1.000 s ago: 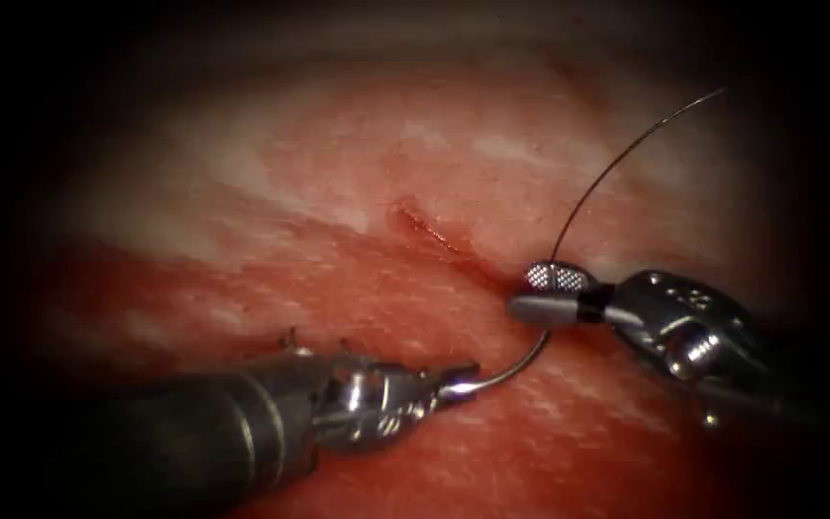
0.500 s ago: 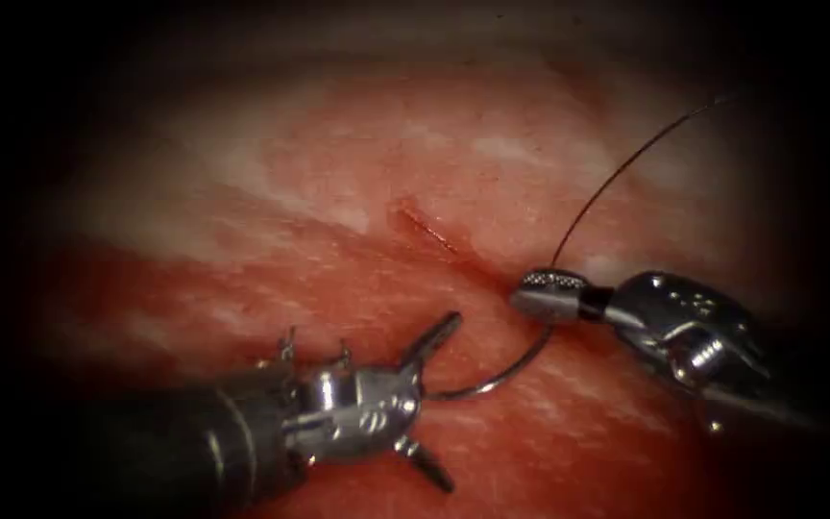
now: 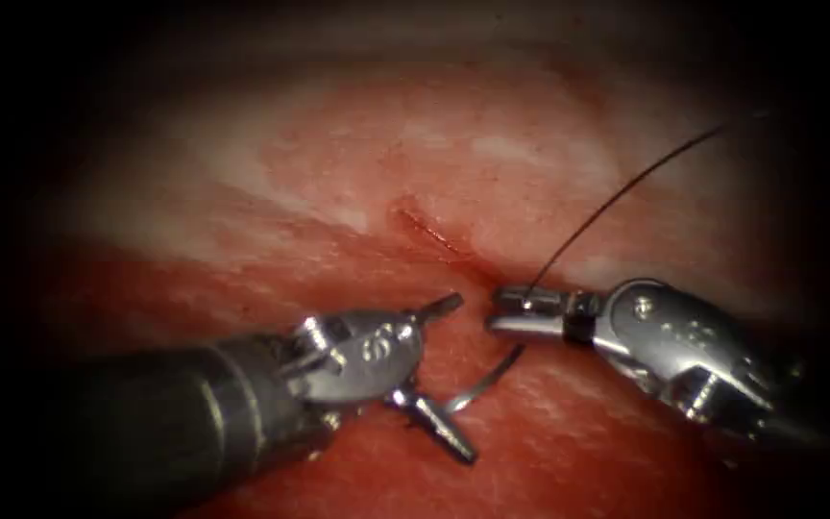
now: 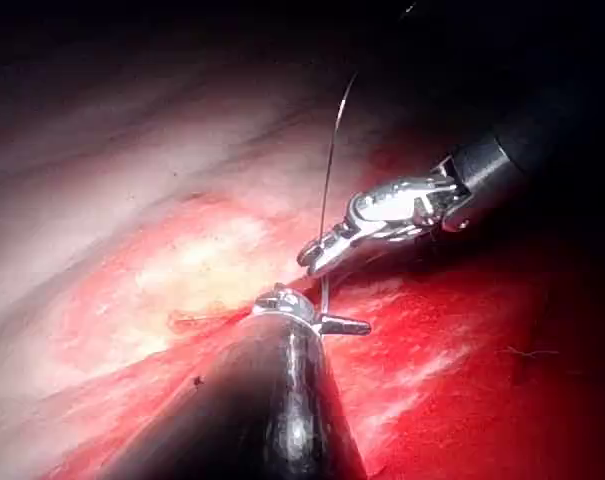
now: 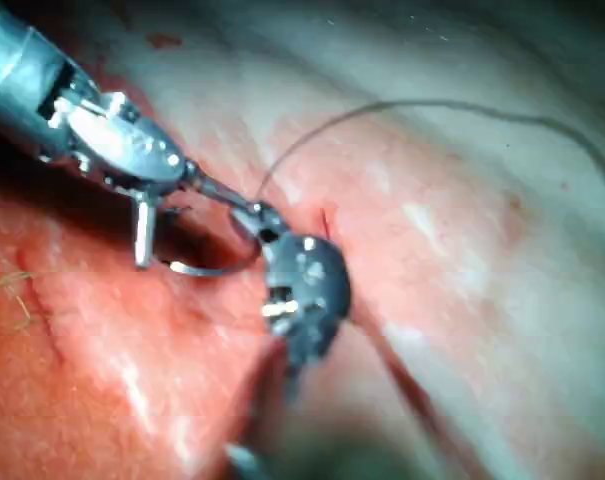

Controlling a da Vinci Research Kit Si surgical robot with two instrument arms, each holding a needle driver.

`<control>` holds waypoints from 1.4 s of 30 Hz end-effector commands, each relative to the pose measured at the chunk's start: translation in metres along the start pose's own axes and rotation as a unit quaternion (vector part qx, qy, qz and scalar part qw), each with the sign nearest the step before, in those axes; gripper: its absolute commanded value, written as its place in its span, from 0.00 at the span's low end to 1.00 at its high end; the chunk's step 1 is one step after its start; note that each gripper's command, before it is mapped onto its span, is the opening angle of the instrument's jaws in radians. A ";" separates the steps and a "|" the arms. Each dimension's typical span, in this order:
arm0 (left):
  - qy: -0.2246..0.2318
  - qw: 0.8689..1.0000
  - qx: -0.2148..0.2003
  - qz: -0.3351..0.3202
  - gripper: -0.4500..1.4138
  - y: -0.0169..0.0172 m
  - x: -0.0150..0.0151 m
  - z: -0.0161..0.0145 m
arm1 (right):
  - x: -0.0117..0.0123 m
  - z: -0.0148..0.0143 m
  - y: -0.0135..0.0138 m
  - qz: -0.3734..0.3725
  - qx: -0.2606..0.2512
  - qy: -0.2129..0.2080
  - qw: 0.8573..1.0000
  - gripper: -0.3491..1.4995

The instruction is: Wound Closure

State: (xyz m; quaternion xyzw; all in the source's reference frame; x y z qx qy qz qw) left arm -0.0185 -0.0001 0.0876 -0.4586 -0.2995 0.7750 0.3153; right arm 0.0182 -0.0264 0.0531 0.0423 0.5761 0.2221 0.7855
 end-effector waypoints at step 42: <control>-0.023 0.961 -0.118 -0.248 0.00 -0.0037 -0.0026 0.0015 | 0.0028 0.0029 -0.0023 -0.233 0.093 0.093 0.964 0.00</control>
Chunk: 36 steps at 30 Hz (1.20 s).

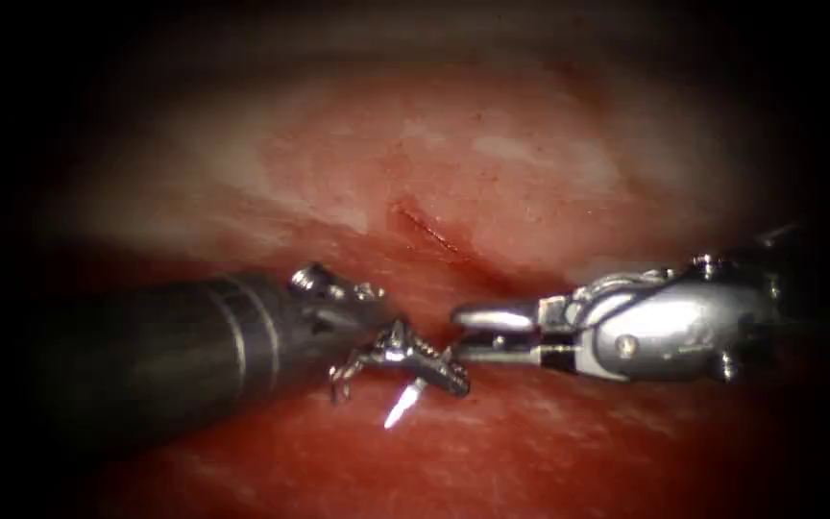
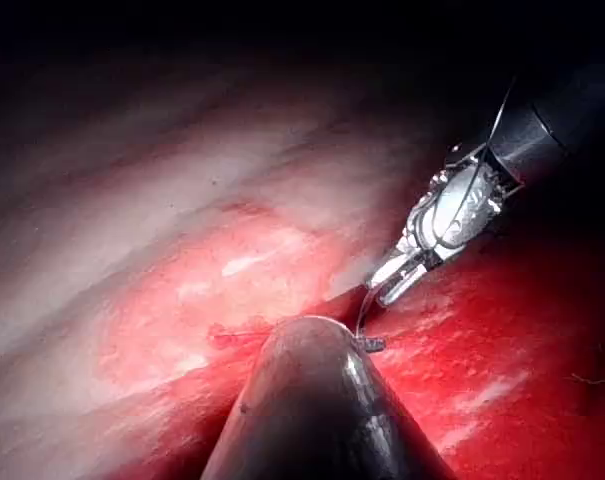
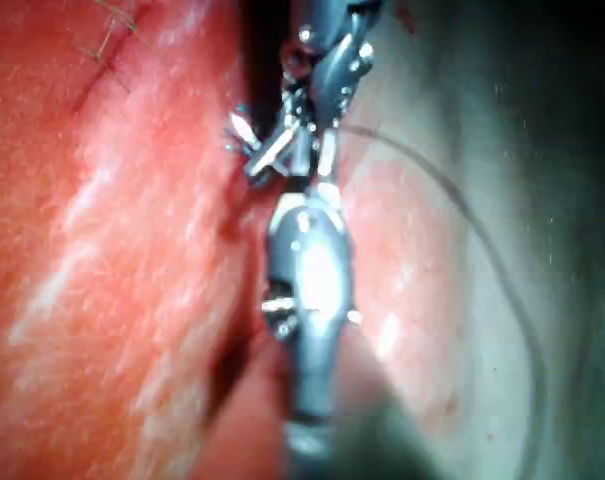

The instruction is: Wound Closure

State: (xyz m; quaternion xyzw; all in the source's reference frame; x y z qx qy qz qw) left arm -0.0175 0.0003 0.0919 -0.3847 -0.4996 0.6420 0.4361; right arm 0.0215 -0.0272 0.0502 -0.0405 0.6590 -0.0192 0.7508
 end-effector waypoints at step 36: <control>0.122 0.992 -0.041 0.012 0.00 0.0035 0.0005 0.0009 | -0.0004 0.0006 0.0015 0.245 -0.166 -0.033 0.955 0.75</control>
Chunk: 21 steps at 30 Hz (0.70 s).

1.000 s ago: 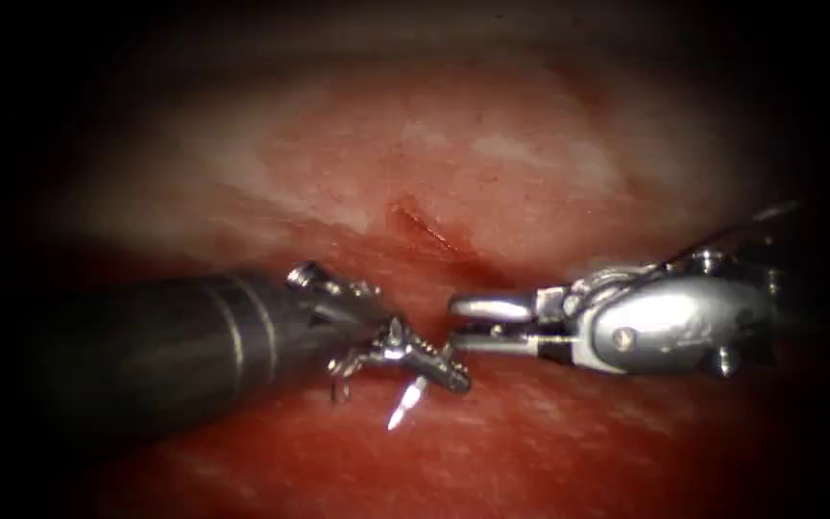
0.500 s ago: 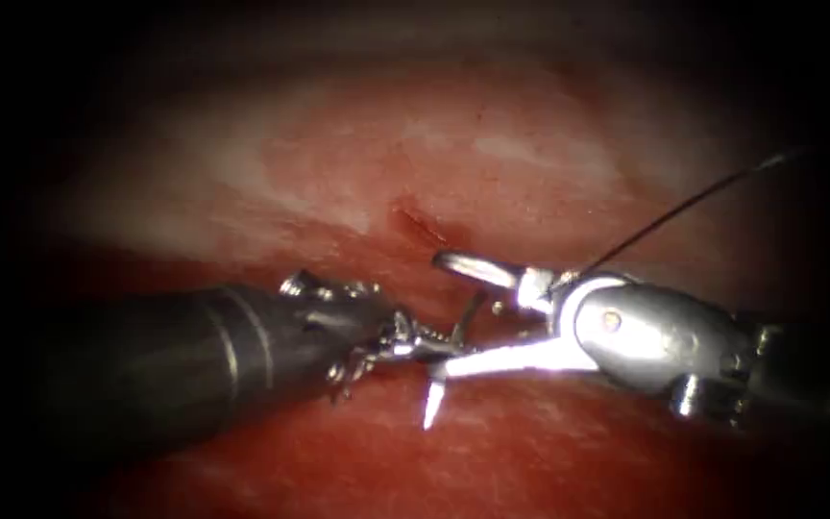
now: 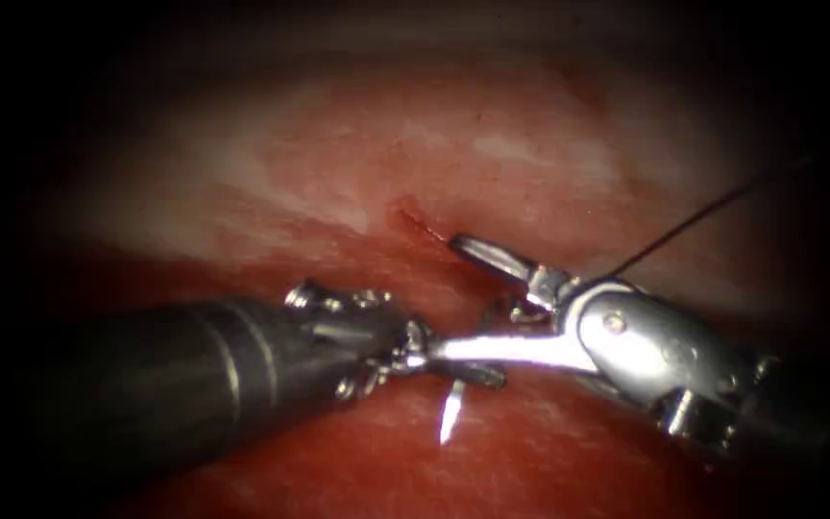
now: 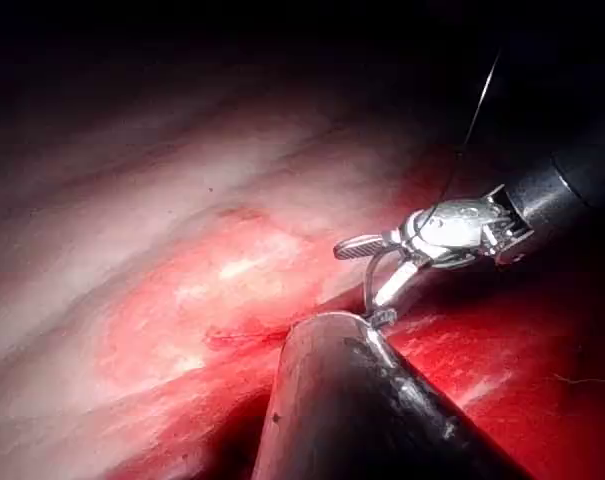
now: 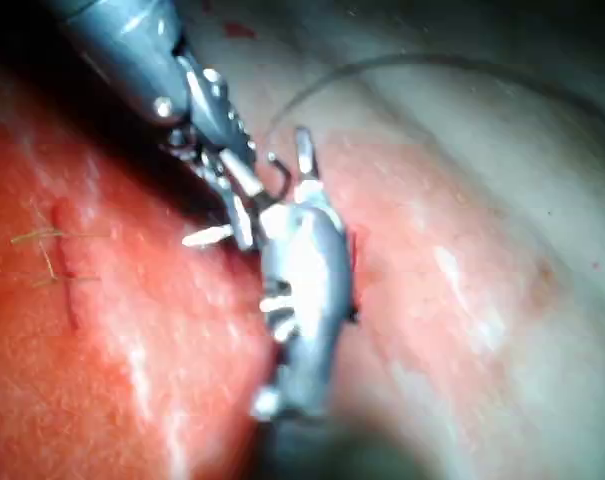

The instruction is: Wound Closure

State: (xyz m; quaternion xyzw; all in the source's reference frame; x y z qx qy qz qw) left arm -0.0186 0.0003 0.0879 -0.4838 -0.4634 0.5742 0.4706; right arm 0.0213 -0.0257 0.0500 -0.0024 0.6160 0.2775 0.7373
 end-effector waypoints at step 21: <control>-0.001 1.000 0.001 0.021 0.00 -0.0004 -0.0003 0.0002 | -0.0004 -0.0003 0.0002 0.045 -0.022 -0.015 0.999 0.27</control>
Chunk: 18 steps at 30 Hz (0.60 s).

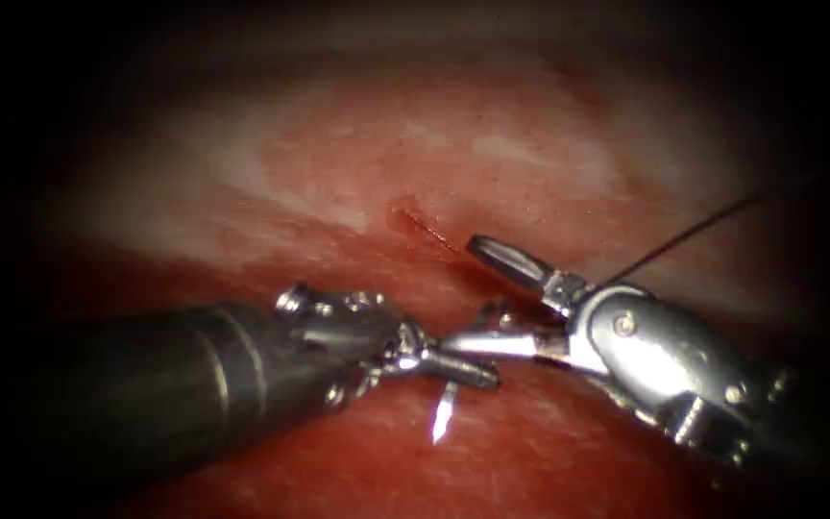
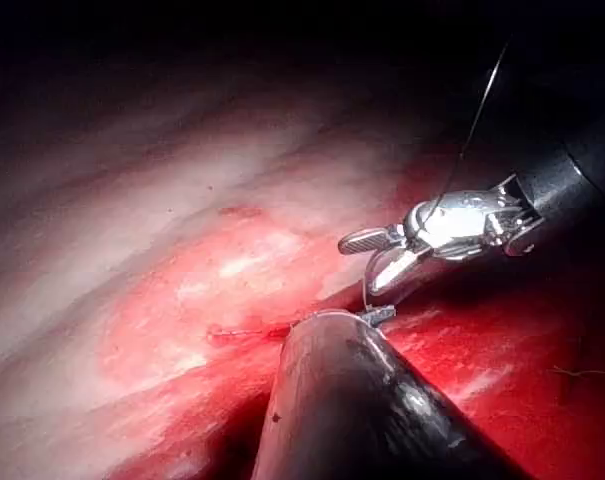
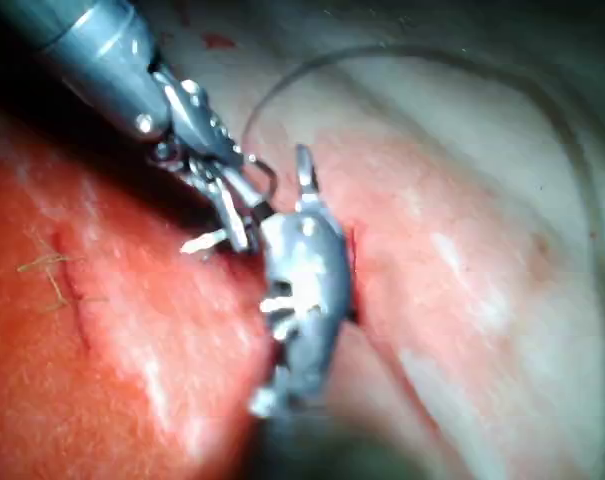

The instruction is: Wound Closure

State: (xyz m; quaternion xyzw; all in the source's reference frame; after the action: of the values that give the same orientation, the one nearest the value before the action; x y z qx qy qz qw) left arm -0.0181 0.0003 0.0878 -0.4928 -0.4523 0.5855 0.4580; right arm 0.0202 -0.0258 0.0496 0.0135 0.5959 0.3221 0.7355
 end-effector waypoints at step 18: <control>0.001 0.986 0.019 0.163 0.98 0.0006 0.0003 0.0012 | -0.0008 0.0004 0.0000 -0.035 0.006 0.006 0.999 0.00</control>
State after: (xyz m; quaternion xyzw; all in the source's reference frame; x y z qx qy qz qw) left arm -0.0187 0.0008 0.0867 -0.5556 -0.3462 0.6634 0.3625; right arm 0.0199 -0.0263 0.0497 -0.0075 0.6013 0.2891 0.7448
